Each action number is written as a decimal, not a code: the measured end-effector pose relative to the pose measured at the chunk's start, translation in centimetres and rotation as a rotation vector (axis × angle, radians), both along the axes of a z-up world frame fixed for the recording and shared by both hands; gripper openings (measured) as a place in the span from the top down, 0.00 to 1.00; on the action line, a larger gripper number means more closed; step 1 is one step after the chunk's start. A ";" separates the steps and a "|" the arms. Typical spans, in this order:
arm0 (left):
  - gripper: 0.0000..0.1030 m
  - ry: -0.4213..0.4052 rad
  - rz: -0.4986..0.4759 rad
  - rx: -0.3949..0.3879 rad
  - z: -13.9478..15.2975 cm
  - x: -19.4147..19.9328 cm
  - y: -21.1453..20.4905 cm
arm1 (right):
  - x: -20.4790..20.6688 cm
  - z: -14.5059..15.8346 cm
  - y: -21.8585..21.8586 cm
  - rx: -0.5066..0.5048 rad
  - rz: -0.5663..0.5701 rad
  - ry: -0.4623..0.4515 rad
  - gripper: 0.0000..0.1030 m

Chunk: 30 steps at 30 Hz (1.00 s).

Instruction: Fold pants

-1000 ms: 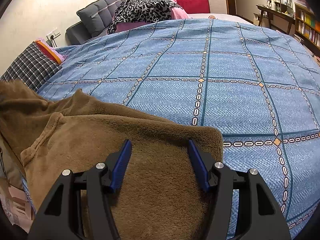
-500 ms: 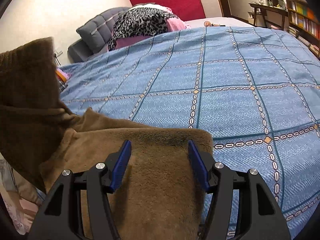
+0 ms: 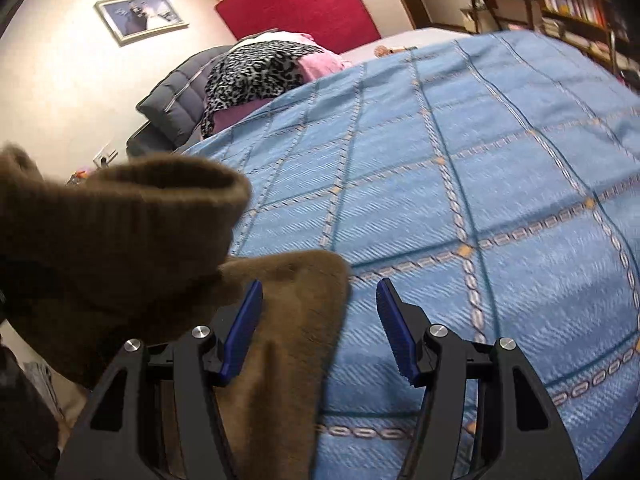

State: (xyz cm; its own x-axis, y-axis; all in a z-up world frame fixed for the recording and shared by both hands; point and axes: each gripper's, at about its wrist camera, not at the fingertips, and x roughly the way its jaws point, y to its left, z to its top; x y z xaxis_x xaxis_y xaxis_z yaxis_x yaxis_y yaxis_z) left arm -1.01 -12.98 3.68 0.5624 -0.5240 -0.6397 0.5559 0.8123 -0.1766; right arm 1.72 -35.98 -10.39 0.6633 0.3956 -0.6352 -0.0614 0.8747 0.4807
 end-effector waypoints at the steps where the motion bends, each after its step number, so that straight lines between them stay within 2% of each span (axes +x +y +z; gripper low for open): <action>1: 0.76 0.007 -0.013 0.018 -0.6 -0.2 -0.5 | -0.1 -0.2 -0.2 0.006 -0.003 0.005 0.41; 4: 0.75 0.043 -0.053 0.079 -2.2 -0.7 -1.7 | -0.2 -0.8 -1.1 0.028 -0.016 0.018 0.41; 7: 0.67 0.090 -0.094 0.127 -3.3 -1.2 -2.3 | -0.4 -0.9 -1.6 0.045 -0.029 0.023 0.41; 8: 0.57 0.109 -0.111 0.126 -3.6 -1.3 -2.1 | -0.5 -0.9 -1.8 0.051 -0.033 0.022 0.41; 9: 0.39 0.144 -0.156 0.102 -4.0 -1.5 -1.9 | -0.5 -0.8 -1.9 0.059 -0.035 0.022 0.41; 11: 0.32 0.204 -0.226 0.041 -4.2 -1.7 -1.7 | -0.6 -0.7 -2.0 0.083 -0.032 0.025 0.41; 15: 0.32 0.248 -0.302 -0.040 -4.0 -2.4 -2.0 | -0.7 -0.2 -2.1 0.157 -0.011 0.027 0.41; 18: 0.32 0.277 -0.297 -0.077 -3.9 -1.8 -1.7 | -1.1 0.6 -2.1 0.202 0.004 0.014 0.41; 24: 0.32 0.324 -0.221 -0.197 -3.0 -0.6 2.5 | -2.5 3.2 -0.5 0.253 0.099 -0.032 0.41; 27: 0.32 0.299 -0.152 -0.188 -2.6 -0.2 4.9 | -3.3 4.5 1.1 0.275 0.194 -0.056 0.41; 30: 0.32 0.283 -0.086 -0.188 -2.4 0.2 7.3 | -3.5 4.4 3.0 0.273 0.256 -0.004 0.41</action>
State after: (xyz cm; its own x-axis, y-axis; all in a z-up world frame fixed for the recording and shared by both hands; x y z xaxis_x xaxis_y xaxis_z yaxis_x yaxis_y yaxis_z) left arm -0.85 -5.64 1.25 0.3252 -0.6853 -0.6516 0.5282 0.7032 -0.4760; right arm -1.74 -32.95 -6.03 0.5233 0.7033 -0.4812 -0.2638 0.6707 0.6933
